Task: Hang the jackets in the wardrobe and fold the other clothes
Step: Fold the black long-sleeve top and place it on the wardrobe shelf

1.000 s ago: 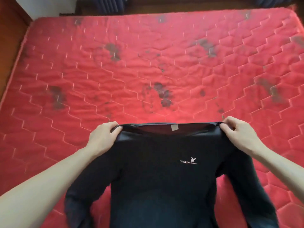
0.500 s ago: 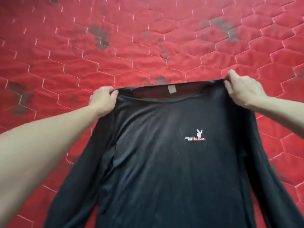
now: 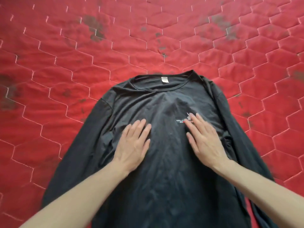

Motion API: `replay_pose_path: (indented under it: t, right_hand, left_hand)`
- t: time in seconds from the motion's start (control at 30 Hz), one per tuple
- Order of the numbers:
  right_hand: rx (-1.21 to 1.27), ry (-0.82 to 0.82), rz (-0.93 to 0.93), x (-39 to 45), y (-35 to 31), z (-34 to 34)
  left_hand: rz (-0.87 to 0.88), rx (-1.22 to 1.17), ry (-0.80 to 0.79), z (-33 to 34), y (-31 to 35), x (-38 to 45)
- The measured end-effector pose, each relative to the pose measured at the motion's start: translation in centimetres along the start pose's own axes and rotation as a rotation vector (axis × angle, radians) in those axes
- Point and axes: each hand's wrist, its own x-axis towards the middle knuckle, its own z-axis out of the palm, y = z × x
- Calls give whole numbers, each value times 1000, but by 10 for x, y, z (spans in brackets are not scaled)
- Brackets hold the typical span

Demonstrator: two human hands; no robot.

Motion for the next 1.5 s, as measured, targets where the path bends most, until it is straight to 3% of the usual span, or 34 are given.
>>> replay_pose_path:
  t: [0.1, 0.27, 0.5, 0.6, 0.77, 0.93, 1.03, 1.17, 1.3, 1.5]
  right_hand:
    - [-25, -77, 115, -57, -16, 17]
    - [-68, -51, 265, -132, -25, 31]
    - [-102, -43, 369, -234, -46, 34]
    - [-43, -3, 502, -260, -52, 24]
    - [-20, 191, 812, -274, -28, -7]
    - [72, 150, 1038, -279, 44, -36]
    - [156, 87, 1068, -280, 80, -48]
    - [342, -31, 973, -284, 113, -60]
    - [485, -25, 886, -286, 144, -72]
    - [467, -163, 810, -263, 229, -102]
  left_hand:
    - [-51, -46, -50, 16, 36, -43]
    - [-114, -68, -76, 27, 61, -108]
    - [3, 21, -157, 29, 65, -210]
    - [43, 35, -201, 21, 67, -231]
    - [149, 38, -197, 7, 90, -223]
    - [257, 15, -201, 0, 140, -184]
    - [271, -11, -225, -2, 178, -167]
    - [389, -78, -204, -7, 252, -149]
    - [484, -90, -453, -1, 331, -134]
    - [329, -8, -856, -1, 402, -104]
